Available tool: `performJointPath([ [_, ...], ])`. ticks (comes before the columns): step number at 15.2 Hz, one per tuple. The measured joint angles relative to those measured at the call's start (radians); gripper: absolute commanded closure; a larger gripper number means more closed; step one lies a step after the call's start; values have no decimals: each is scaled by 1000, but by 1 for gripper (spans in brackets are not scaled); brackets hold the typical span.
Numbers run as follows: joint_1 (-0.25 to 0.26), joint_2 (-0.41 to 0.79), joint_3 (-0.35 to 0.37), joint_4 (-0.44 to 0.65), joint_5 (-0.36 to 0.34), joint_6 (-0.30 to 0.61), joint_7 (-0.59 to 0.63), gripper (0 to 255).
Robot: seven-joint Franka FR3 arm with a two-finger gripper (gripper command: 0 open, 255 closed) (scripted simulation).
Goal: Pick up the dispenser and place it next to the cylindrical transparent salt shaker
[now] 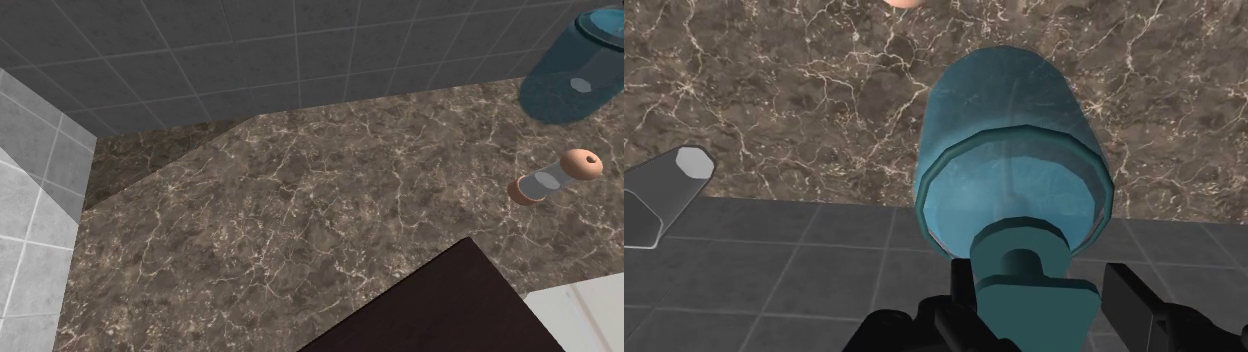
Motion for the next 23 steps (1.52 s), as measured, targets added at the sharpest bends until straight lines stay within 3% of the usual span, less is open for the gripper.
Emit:
performJointPath([
  [23,4,51,-11,-259,48,303,-63,255],
])
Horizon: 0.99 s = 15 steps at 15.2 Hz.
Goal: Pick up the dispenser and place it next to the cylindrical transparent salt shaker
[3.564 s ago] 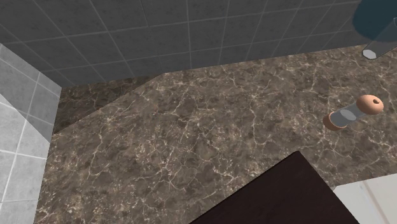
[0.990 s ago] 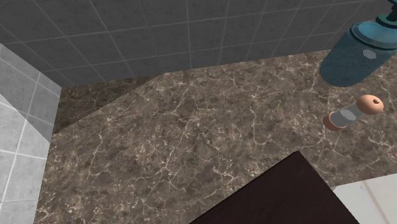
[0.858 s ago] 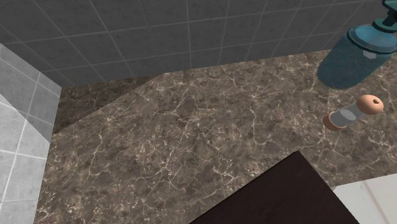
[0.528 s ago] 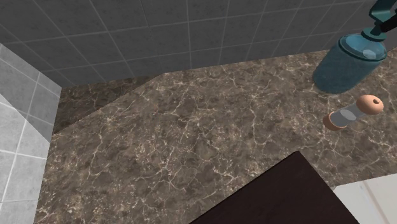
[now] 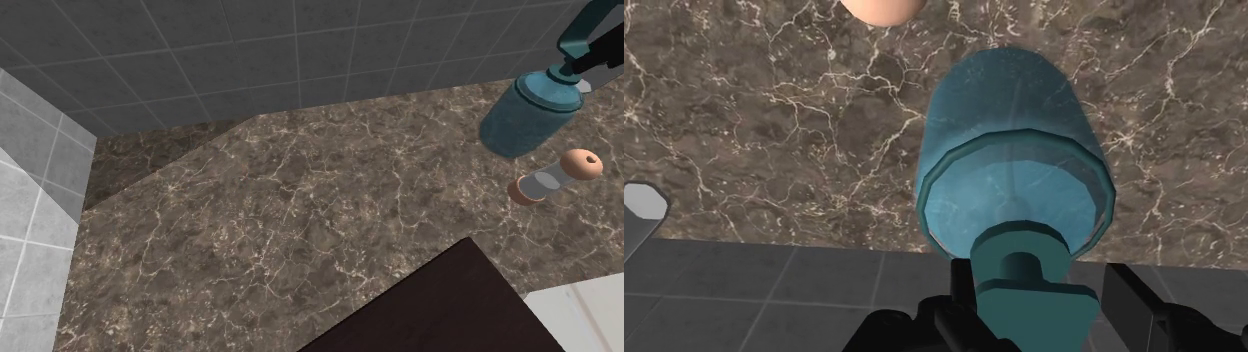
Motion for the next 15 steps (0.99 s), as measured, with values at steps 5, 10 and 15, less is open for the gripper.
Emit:
performJointPath([
  [5,2,28,-5,-41,25,66,-26,255],
  [10,6,66,-7,-72,58,130,-55,255],
  [15,9,98,-8,-106,94,191,-89,255],
])
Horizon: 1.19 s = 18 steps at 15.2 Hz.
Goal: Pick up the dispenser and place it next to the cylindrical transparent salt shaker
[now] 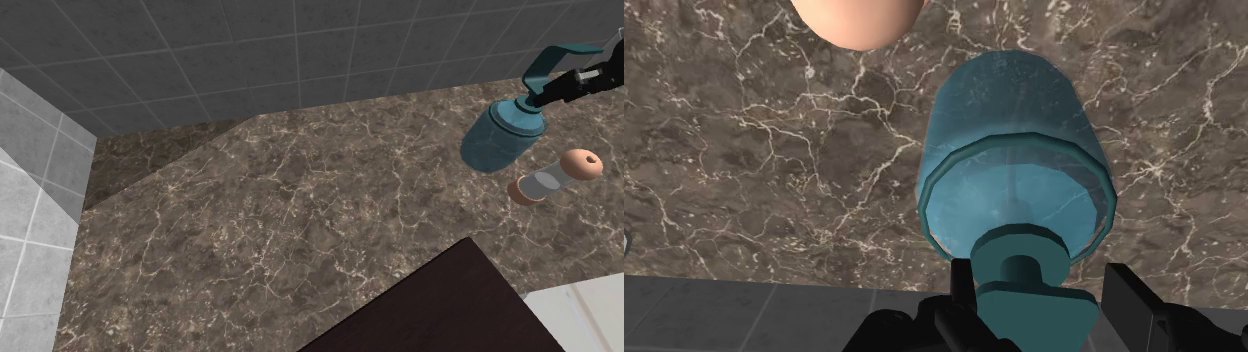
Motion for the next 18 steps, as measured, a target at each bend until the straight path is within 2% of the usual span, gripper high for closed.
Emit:
performJointPath([
  [5,2,46,3,-21,50,60,-42,255],
  [11,2,52,3,-22,58,67,-50,255],
  [12,2,52,3,-22,58,67,-50,0],
  [18,2,52,3,-22,58,67,-49,0],
])
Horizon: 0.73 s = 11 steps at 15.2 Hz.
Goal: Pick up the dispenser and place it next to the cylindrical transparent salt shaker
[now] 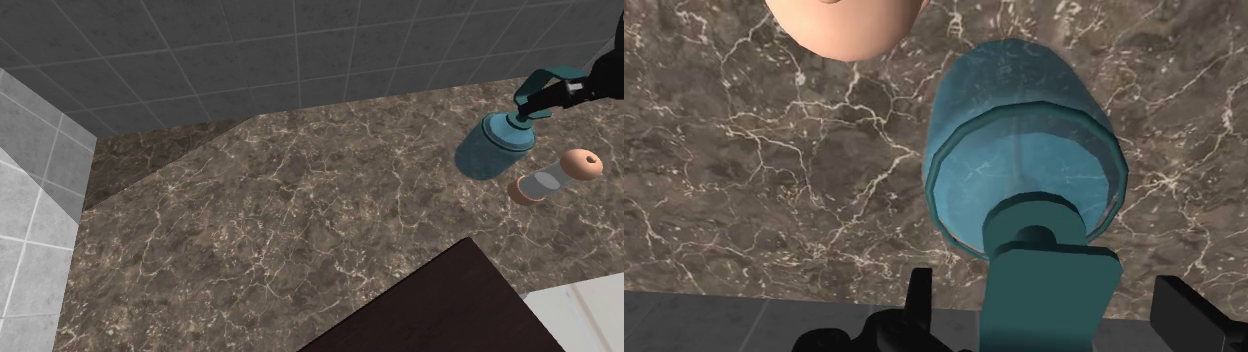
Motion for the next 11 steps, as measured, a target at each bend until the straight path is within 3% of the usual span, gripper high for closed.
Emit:
performJointPath([
  [5,-9,-100,-9,6,-87,-92,60,0],
  [11,-11,-117,-8,2,-101,-104,70,0],
])
